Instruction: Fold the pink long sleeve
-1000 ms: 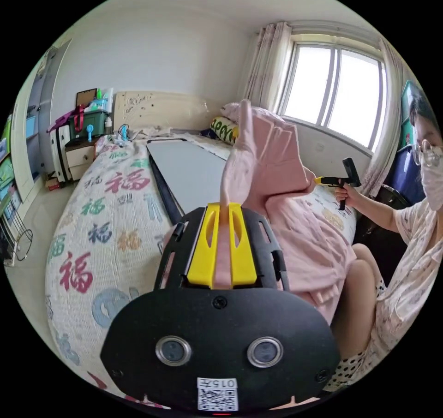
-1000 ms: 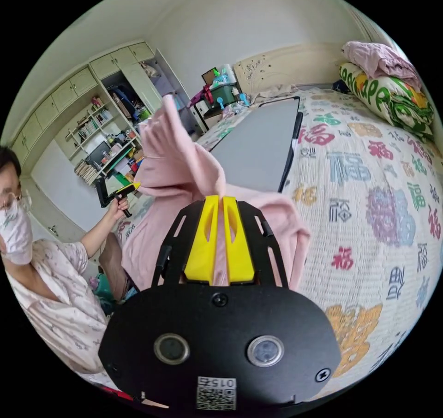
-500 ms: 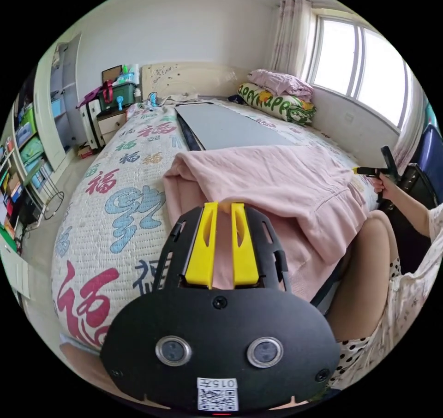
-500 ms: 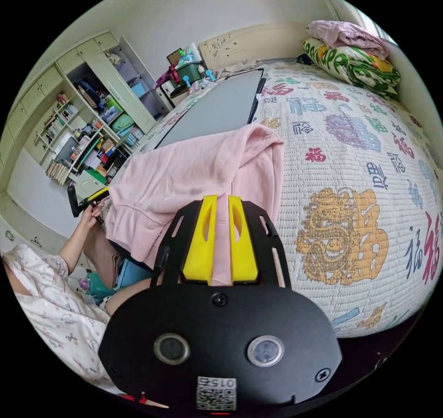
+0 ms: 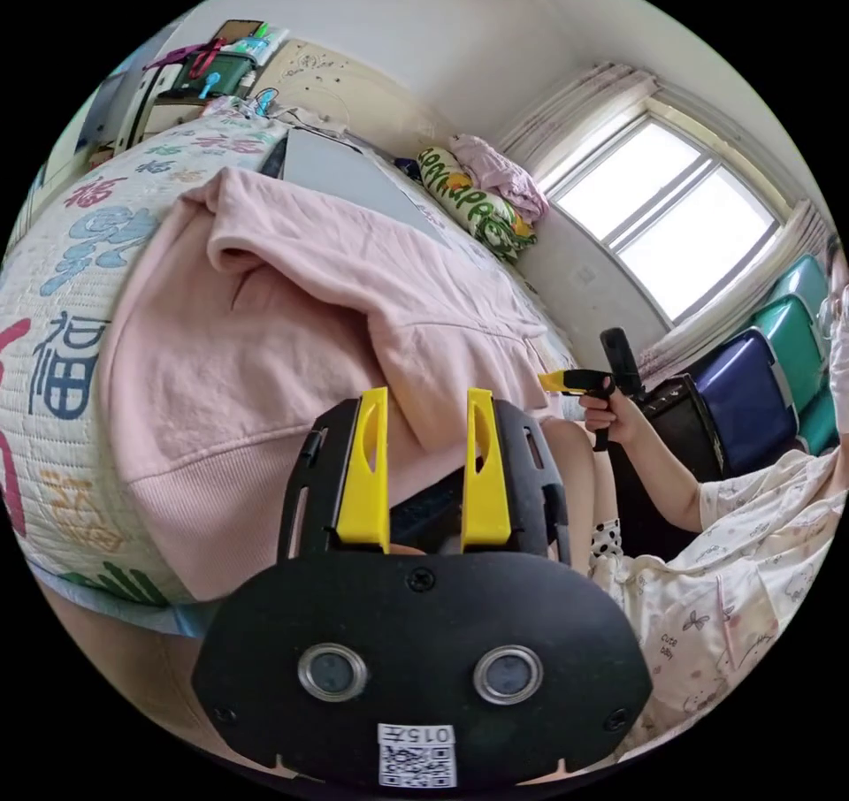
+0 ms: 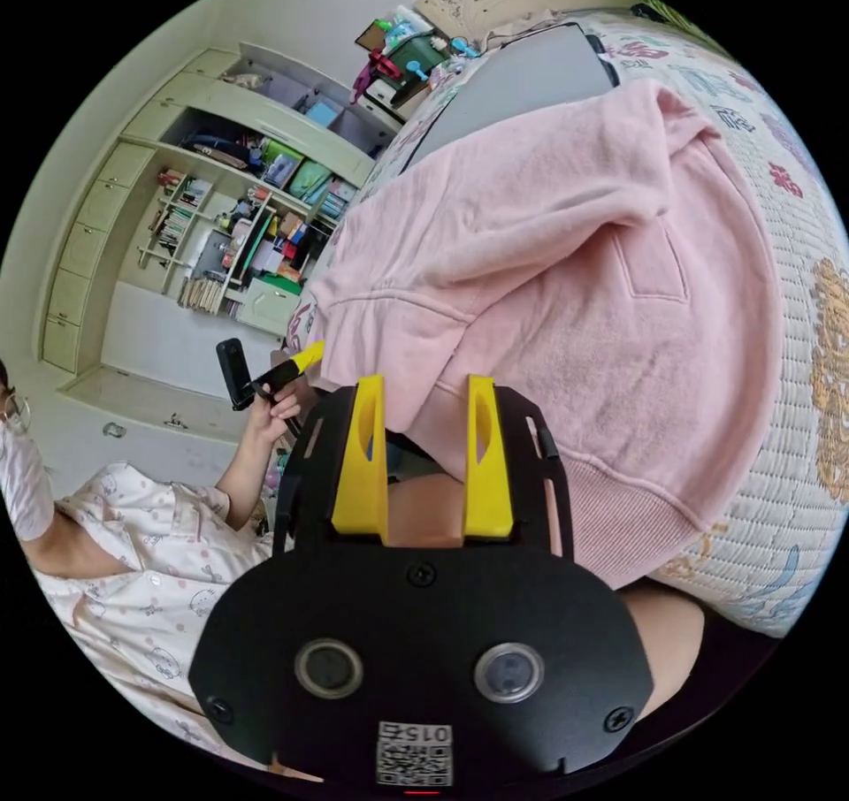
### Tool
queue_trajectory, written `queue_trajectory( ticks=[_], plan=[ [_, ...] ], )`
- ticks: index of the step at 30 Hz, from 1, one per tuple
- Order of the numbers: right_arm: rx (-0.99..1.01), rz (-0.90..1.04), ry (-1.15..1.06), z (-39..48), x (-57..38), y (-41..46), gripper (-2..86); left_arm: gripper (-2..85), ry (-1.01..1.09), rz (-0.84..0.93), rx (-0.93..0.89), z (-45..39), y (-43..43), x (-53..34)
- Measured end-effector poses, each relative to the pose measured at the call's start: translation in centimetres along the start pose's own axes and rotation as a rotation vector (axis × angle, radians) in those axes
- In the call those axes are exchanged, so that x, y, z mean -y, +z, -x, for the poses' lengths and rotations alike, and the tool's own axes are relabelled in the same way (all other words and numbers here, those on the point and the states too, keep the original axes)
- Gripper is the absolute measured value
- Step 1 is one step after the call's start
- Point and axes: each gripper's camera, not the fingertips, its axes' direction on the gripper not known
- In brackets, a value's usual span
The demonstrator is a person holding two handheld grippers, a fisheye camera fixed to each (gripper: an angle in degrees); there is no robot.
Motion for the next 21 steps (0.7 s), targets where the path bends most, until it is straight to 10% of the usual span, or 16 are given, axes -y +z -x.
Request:
queue_trajectory(
  ticks=[21],
  plan=[
    [-0.178,0.043,-0.086,-17.4,-14.2,1.3,1.4,1.0,0.148,0.061,0.082,-1.5,-0.2,-3.6]
  ],
)
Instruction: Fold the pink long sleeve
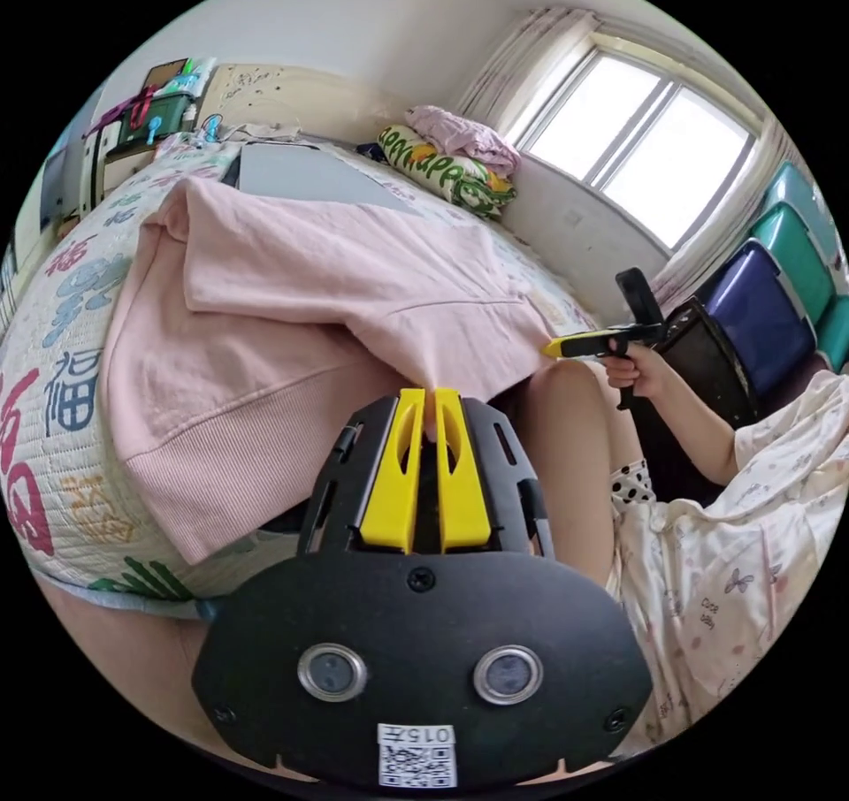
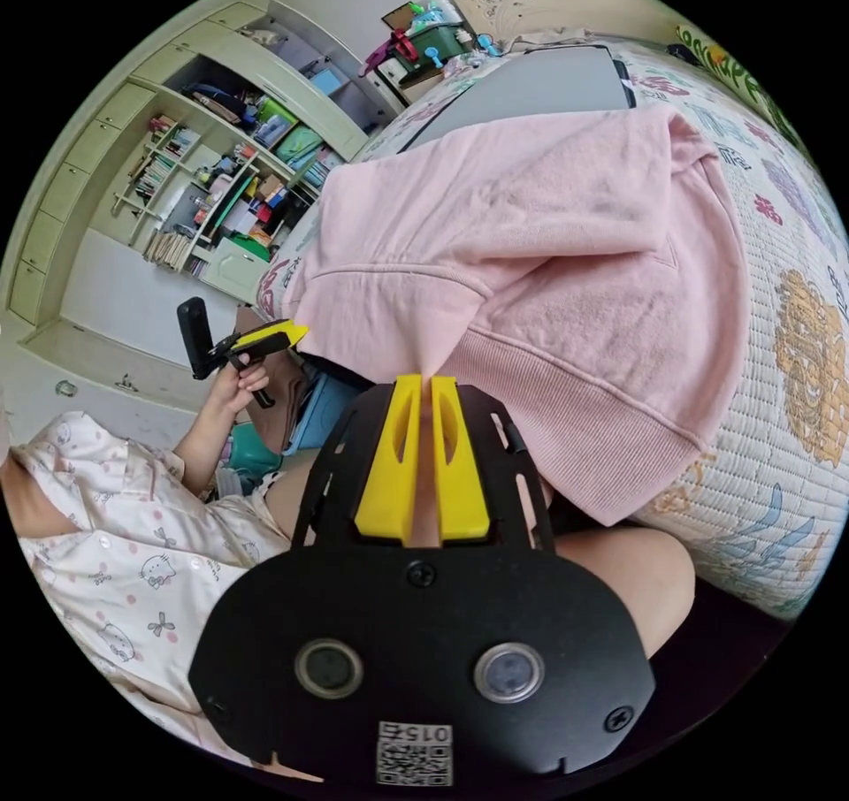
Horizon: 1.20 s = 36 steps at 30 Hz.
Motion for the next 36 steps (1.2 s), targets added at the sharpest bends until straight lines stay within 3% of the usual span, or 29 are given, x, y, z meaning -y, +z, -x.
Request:
queue_trajectory(
  ticks=[4,7,10,13,17,22,25,28,32,36],
  plan=[
    [-0.048,0.016,-0.009,-2.6,-2.9,3.2,3.1,1.2,-0.065,0.004,-0.081,3.2,-0.8,-0.3],
    [-0.144,0.008,-0.029,-4.0,-5.9,3.6,3.8,1.0,-0.069,-0.104,-0.102,6.9,-6.0,-0.4],
    [-0.351,-0.027,-0.047,-4.0,-7.8,3.9,4.9,1.6,-0.164,-0.246,-0.037,13.3,-12.0,0.6],
    [-0.393,-0.172,-0.193,-0.4,-8.0,4.2,6.3,5.3,-0.262,-0.321,0.093,19.7,-14.8,3.4],
    [-0.301,-0.247,-0.452,6.4,-5.6,10.3,8.6,11.3,-0.356,-0.357,0.008,28.5,-13.2,10.0],
    [-0.128,-0.179,-0.678,14.8,-1.2,26.5,11.4,13.7,-0.402,-0.341,0.032,34.4,-9.6,17.7],
    [-0.175,-0.111,-0.688,15.9,1.0,35.0,12.0,13.9,-0.451,-0.27,-0.052,38.0,-6.3,21.2],
    [-0.309,-0.059,-0.673,15.7,2.4,41.6,11.5,13.7,-0.469,-0.238,-0.016,39.9,-4.5,23.3],
    [-0.435,-0.09,-0.594,14.3,2.9,44.4,4.8,9.9,-0.456,-0.175,0.042,41.5,-2.8,26.0],
    [-0.272,-0.163,-0.582,14.4,1.9,39.3,0.7,1.3,-0.424,-0.212,0.054,41.2,-3.8,28.3]
  ],
)
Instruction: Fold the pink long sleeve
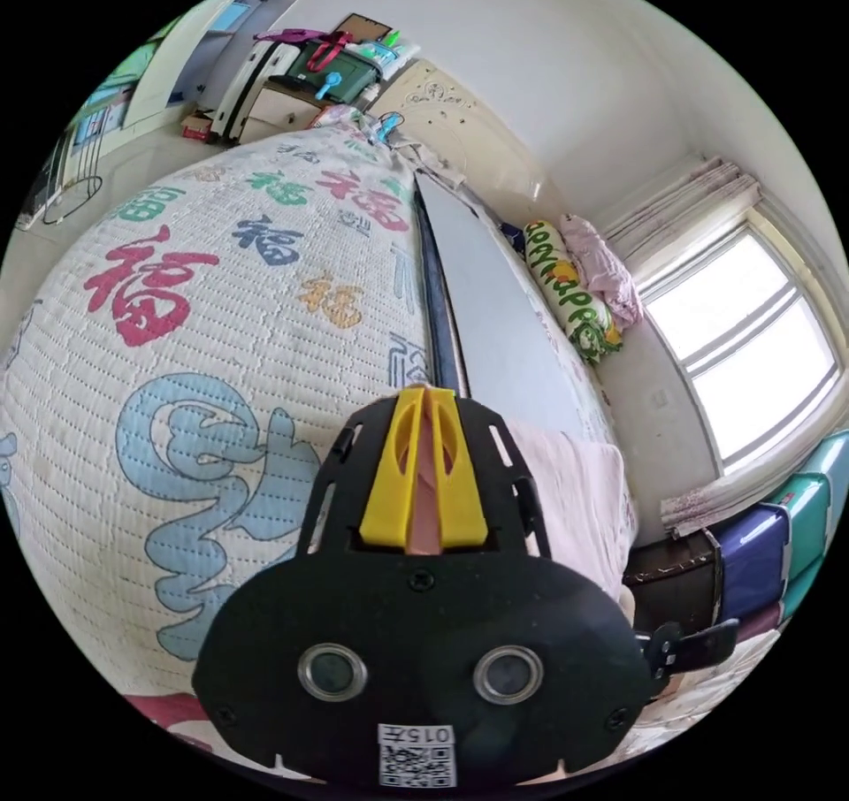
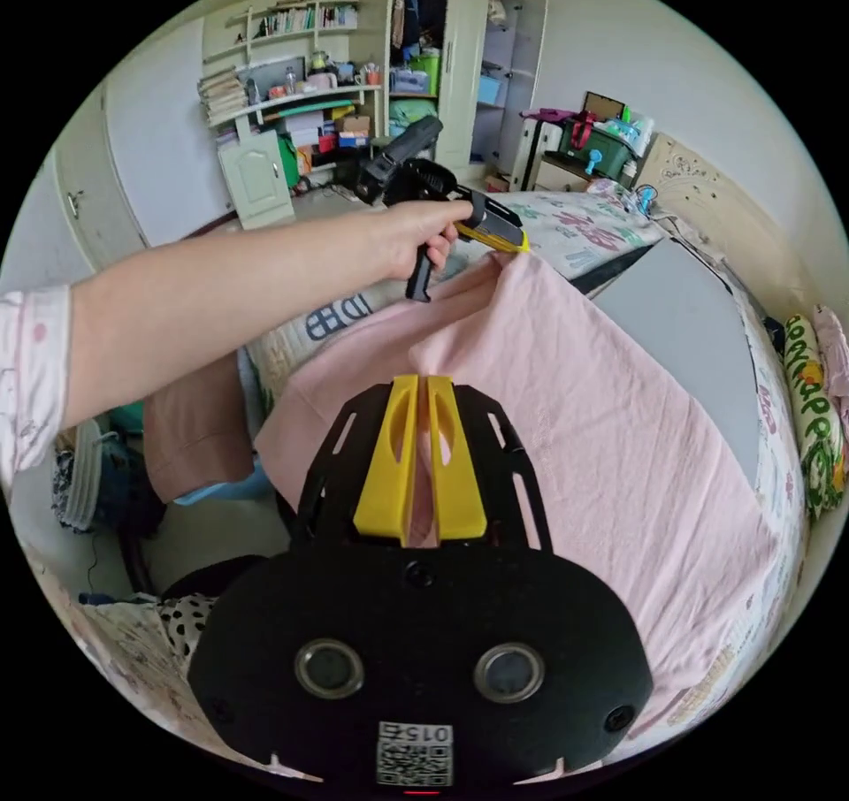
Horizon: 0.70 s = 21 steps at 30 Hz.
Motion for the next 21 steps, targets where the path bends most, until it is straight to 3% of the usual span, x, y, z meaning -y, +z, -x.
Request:
queue_trajectory(
  ticks=[3,7,12,16,21],
  plan=[
    [0.047,-0.052,0.013,-0.5,0.0,-3.5,0.2,0.0,0.142,0.004,0.101,-4.1,0.4,2.1],
    [0.076,0.11,0.007,-1.0,1.9,0.8,0.9,0.1,0.243,0.09,0.263,-6.6,3.7,2.9],
    [0.005,0.097,-0.016,0.7,5.5,-1.2,3.0,0.8,0.326,0.12,0.39,-10.4,6.3,3.1],
    [0.094,0.058,0.029,-1.2,8.3,-8.1,3.5,2.2,0.351,0.139,0.446,-14.2,6.6,4.2],
    [0.274,-0.132,0.205,-10.2,6.4,-22.6,3.7,6.8,0.329,-0.049,0.324,-20.5,0.2,3.8]
  ],
)
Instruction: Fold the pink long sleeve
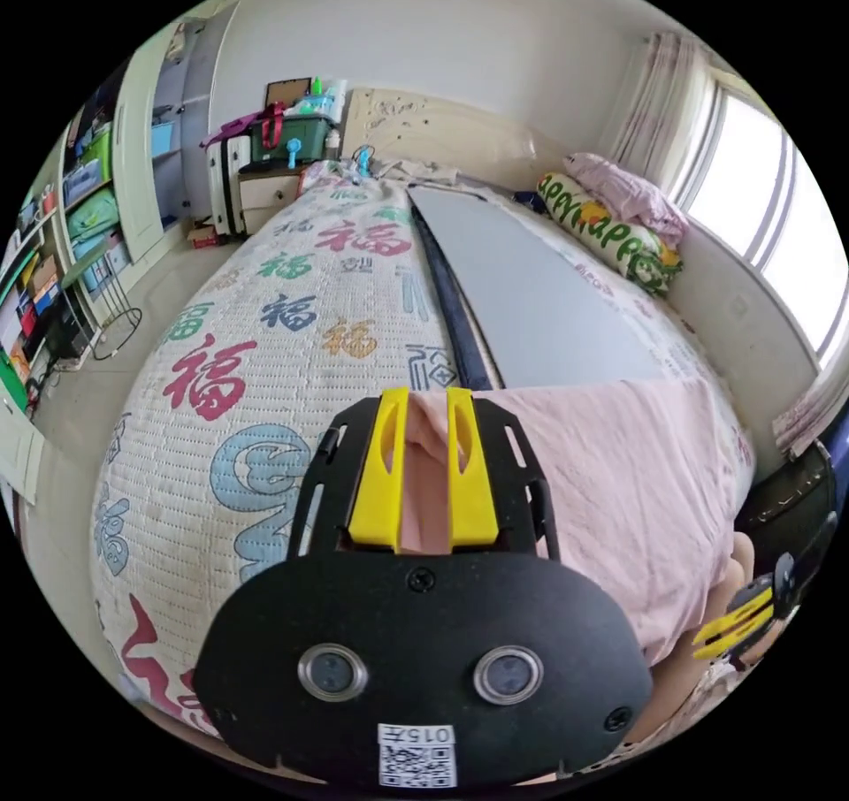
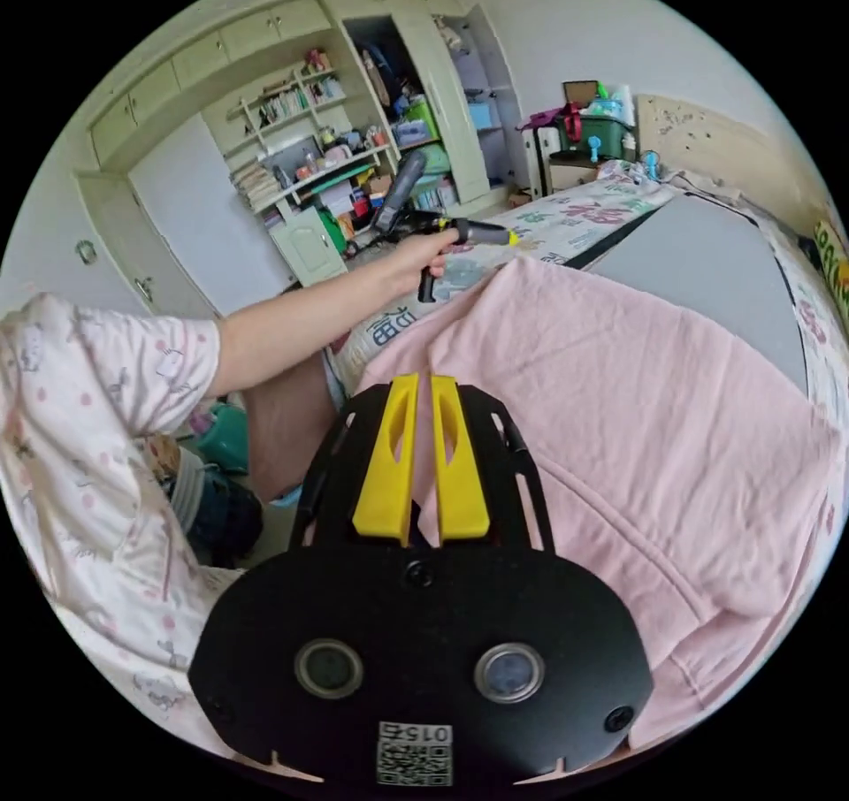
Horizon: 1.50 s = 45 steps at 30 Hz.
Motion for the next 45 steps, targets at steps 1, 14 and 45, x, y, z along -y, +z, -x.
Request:
queue_trajectory(
  ticks=[1,14,45],
  plan=[
    [0.0,-0.064,0.069,-2.0,-0.1,-4.6,3.9,6.8,0.013,-0.023,-0.012,-0.9,-1.1,0.3],
    [-0.372,-0.327,0.84,-15.1,-7.8,-33.1,12.9,8.8,0.479,0.01,-0.324,-38.4,1.4,13.5],
    [-0.362,-0.553,0.762,-3.7,-11.0,-32.3,1.1,1.9,0.767,0.322,0.052,-89.7,27.9,27.8]
  ],
)
